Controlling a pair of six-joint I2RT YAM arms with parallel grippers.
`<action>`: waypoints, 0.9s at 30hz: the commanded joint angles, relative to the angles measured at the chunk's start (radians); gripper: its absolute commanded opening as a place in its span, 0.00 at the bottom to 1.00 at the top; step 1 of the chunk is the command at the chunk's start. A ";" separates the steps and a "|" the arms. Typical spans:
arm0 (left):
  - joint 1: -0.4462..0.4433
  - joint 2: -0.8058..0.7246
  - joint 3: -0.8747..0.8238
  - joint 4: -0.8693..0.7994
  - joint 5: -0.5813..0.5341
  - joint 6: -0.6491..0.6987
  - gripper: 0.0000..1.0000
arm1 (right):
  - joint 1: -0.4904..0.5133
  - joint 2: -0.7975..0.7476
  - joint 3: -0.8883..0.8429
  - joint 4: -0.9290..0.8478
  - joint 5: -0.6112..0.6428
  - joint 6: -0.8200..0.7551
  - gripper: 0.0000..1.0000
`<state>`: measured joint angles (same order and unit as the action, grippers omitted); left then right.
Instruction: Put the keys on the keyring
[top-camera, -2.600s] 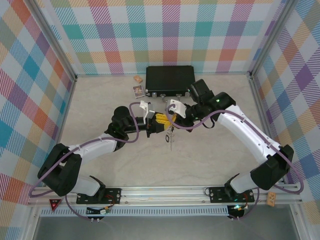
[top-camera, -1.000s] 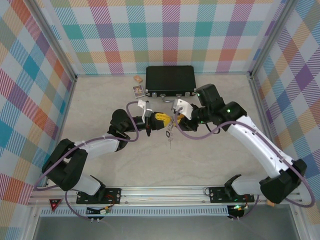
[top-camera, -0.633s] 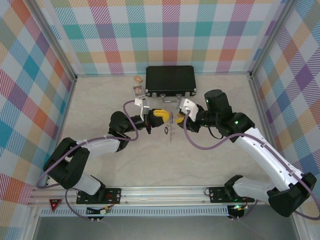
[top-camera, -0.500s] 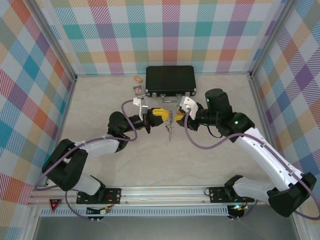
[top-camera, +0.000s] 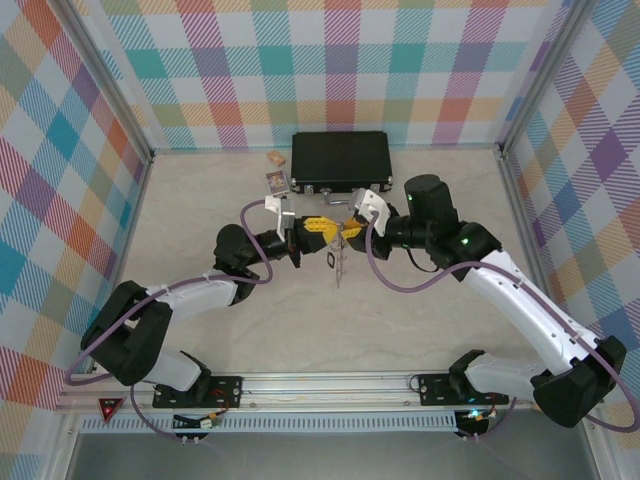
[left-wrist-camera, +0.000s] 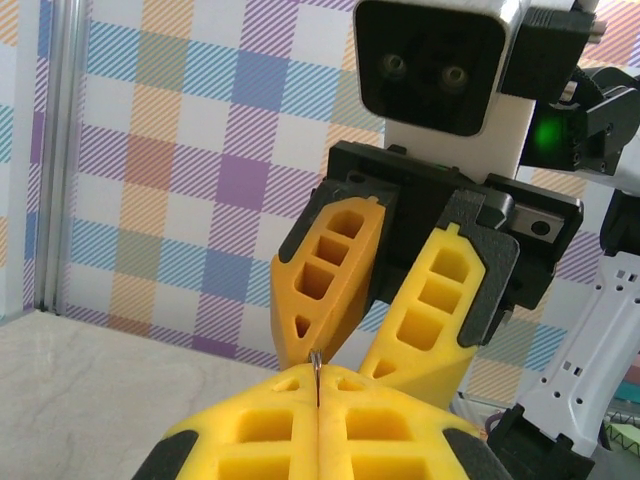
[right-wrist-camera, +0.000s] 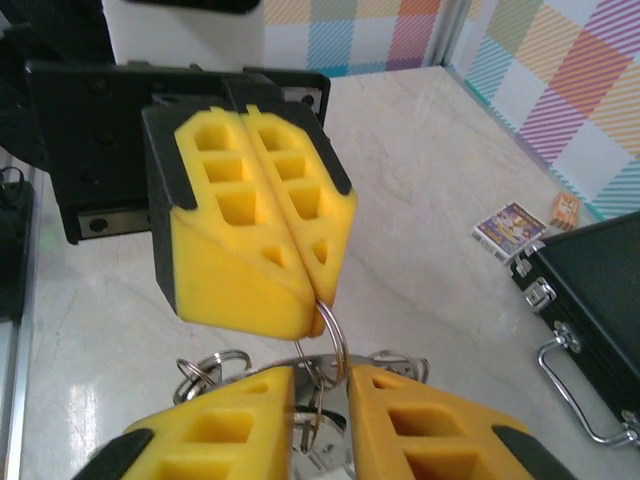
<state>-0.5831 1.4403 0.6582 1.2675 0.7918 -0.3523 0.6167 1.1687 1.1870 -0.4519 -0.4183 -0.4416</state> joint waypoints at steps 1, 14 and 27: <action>-0.011 -0.026 0.016 0.069 0.003 -0.015 0.00 | 0.007 -0.011 -0.008 0.037 -0.062 0.024 0.17; -0.011 -0.036 0.007 0.067 0.011 -0.009 0.00 | 0.006 0.047 0.023 -0.049 -0.087 0.017 0.04; 0.003 -0.028 -0.011 -0.010 0.063 0.055 0.27 | 0.006 0.086 0.149 -0.257 -0.047 -0.089 0.00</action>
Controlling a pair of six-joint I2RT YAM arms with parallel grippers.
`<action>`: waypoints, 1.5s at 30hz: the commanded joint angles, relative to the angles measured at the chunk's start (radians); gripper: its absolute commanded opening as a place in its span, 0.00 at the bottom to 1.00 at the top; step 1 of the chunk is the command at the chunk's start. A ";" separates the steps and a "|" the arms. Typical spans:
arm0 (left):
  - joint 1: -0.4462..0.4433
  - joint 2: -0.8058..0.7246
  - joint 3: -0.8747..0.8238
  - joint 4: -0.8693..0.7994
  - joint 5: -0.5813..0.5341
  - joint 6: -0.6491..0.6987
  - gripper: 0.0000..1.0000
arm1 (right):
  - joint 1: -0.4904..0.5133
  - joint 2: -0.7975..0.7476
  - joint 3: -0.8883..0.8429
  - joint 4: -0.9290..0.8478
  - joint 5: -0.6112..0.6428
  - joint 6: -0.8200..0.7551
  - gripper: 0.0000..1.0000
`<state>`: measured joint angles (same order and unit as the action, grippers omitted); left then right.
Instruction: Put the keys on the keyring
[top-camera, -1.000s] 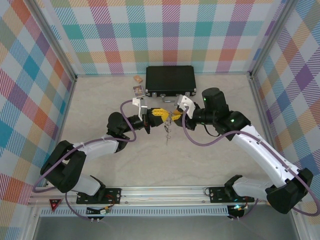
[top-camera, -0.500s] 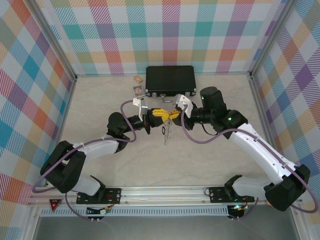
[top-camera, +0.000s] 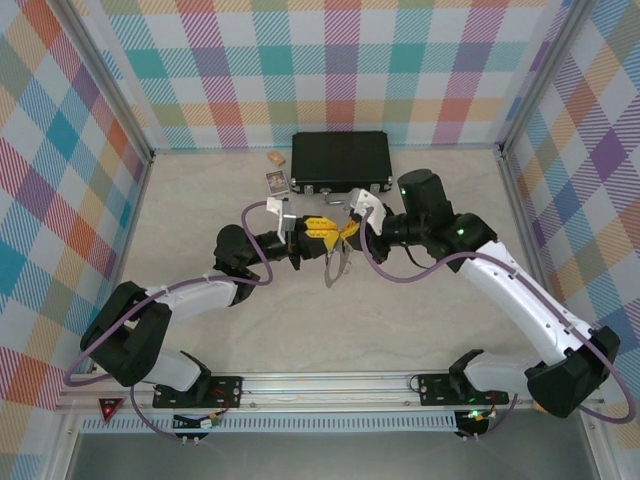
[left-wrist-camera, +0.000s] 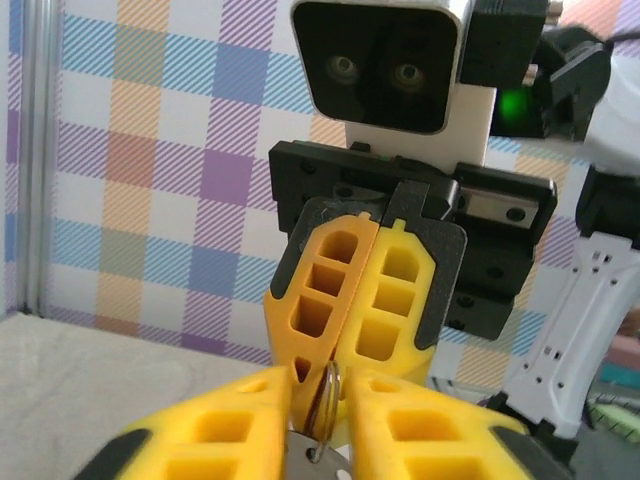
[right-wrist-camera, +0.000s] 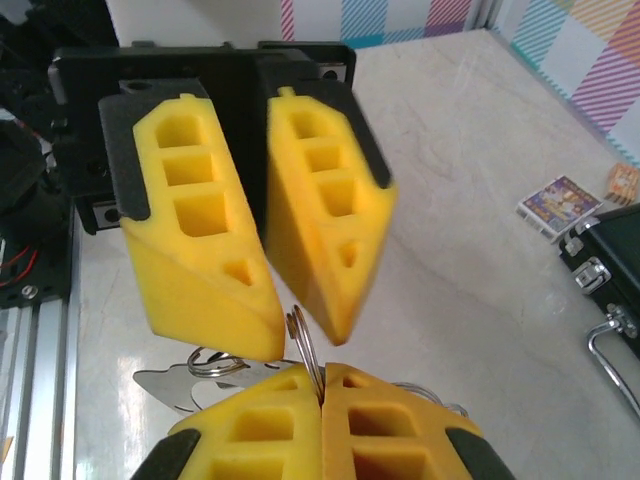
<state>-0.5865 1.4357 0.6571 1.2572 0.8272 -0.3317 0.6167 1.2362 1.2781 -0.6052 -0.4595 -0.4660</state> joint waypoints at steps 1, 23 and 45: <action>0.007 -0.028 -0.009 -0.036 0.031 0.058 0.29 | 0.006 0.031 0.078 -0.143 0.001 -0.085 0.00; -0.010 -0.103 0.061 -0.574 0.030 0.379 0.23 | 0.044 0.155 0.187 -0.305 0.087 -0.186 0.00; -0.022 -0.074 0.076 -0.511 0.044 0.345 0.13 | 0.064 0.172 0.181 -0.301 0.059 -0.177 0.00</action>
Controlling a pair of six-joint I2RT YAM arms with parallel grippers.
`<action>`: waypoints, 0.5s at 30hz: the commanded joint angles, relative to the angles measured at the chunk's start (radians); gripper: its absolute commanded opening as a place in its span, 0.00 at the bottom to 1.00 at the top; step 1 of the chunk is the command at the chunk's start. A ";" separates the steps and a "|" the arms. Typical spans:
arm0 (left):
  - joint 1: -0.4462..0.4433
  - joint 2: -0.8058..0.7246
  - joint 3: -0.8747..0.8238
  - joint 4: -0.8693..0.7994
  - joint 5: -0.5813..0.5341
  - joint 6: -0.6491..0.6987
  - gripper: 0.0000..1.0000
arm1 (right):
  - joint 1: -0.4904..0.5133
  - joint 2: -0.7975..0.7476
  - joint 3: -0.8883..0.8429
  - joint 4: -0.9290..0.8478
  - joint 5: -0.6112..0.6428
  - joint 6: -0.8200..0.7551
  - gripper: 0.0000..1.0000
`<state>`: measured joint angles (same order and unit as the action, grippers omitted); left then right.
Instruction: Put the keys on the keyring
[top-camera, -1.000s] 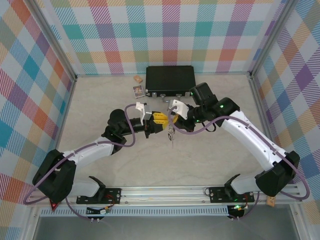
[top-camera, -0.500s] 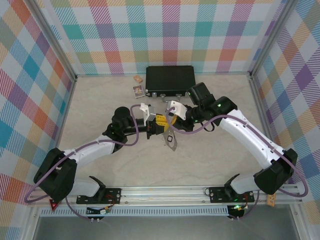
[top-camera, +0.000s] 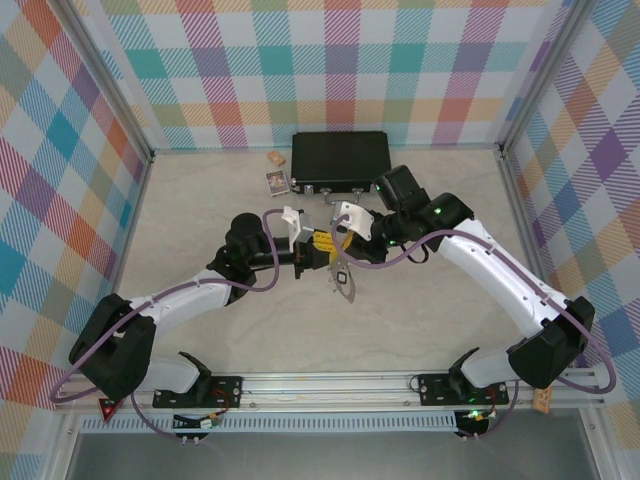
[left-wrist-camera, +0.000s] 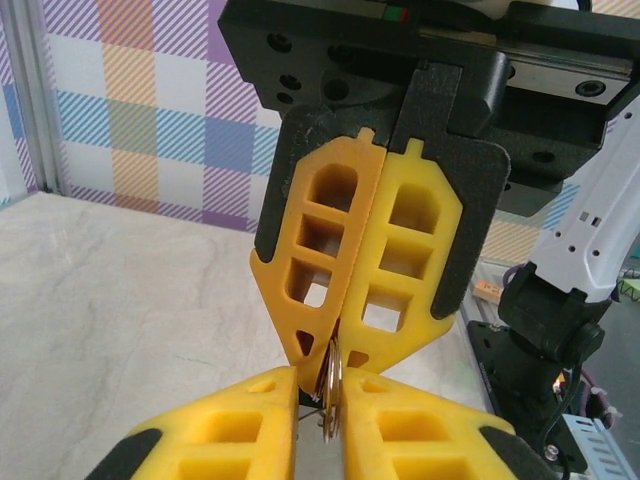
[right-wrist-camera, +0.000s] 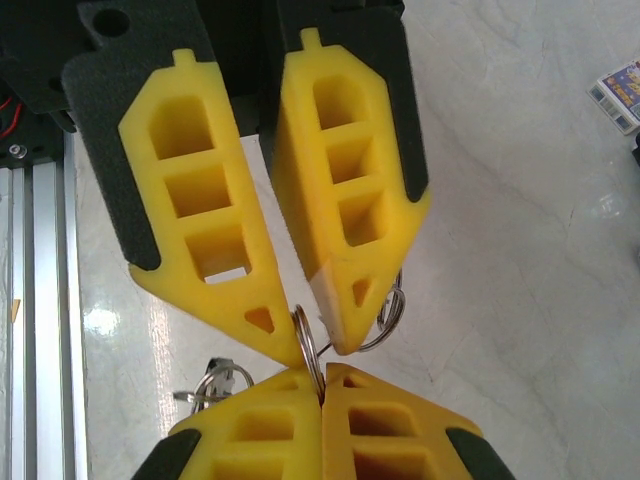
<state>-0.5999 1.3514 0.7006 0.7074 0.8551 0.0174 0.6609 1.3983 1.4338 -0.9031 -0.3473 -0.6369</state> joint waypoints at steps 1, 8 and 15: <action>-0.009 0.014 0.034 0.045 0.020 -0.007 0.04 | 0.020 0.008 0.025 -0.003 -0.054 -0.006 0.00; -0.009 0.019 -0.010 0.202 -0.009 -0.070 0.00 | 0.020 -0.037 -0.018 0.045 0.014 0.011 0.15; -0.009 0.041 -0.046 0.437 -0.075 -0.177 0.00 | 0.021 -0.175 -0.148 0.198 0.147 0.078 0.26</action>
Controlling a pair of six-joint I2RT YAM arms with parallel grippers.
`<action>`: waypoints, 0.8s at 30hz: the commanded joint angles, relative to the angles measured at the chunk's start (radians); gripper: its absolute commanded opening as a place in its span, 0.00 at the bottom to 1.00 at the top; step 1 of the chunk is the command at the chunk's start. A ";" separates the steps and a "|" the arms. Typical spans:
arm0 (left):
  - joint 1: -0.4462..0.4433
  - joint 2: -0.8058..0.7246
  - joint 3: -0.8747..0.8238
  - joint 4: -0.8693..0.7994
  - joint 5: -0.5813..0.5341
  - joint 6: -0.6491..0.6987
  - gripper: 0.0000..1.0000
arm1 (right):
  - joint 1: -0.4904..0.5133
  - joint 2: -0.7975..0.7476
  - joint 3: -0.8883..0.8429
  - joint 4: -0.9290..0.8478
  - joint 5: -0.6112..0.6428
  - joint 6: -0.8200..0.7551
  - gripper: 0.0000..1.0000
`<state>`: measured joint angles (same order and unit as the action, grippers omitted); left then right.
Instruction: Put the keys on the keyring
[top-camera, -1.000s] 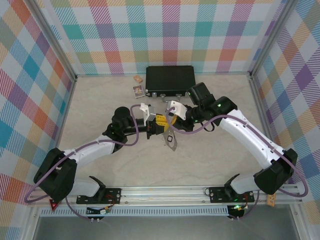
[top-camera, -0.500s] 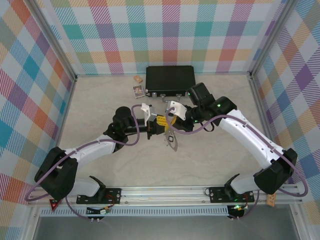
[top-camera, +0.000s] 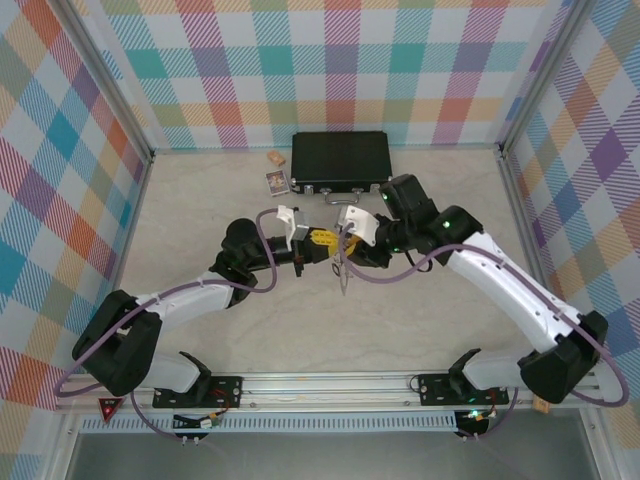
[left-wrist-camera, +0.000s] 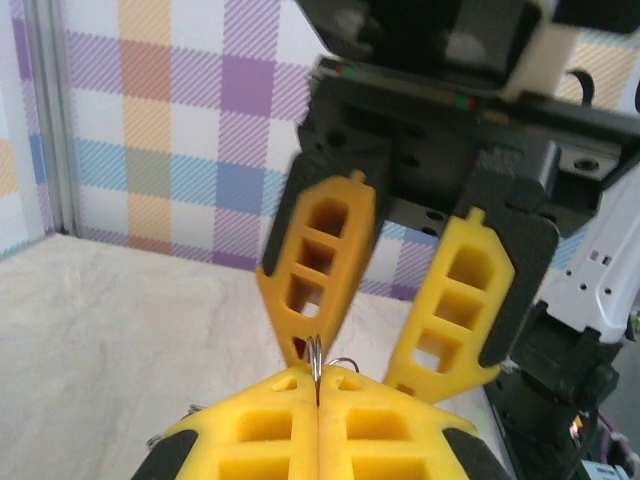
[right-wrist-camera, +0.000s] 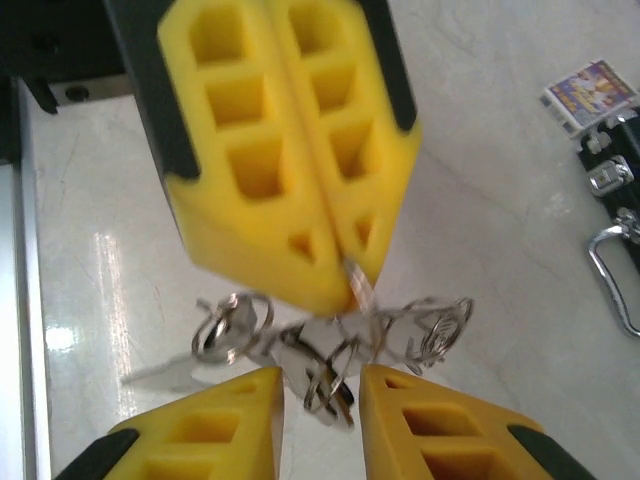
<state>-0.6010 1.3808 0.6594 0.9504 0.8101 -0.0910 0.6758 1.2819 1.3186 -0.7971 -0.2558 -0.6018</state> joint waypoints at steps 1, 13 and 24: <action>-0.008 0.019 -0.005 0.234 -0.037 -0.092 0.00 | 0.006 -0.081 -0.047 0.113 0.064 0.051 0.26; -0.010 0.042 0.088 0.381 -0.094 -0.243 0.00 | 0.005 -0.237 -0.121 0.407 0.078 0.162 0.27; -0.018 0.036 0.108 0.381 -0.092 -0.262 0.00 | 0.008 -0.199 -0.113 0.450 0.028 0.180 0.23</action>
<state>-0.6071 1.4303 0.7429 1.2644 0.7200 -0.3313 0.6758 1.0771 1.2053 -0.3920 -0.2024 -0.4412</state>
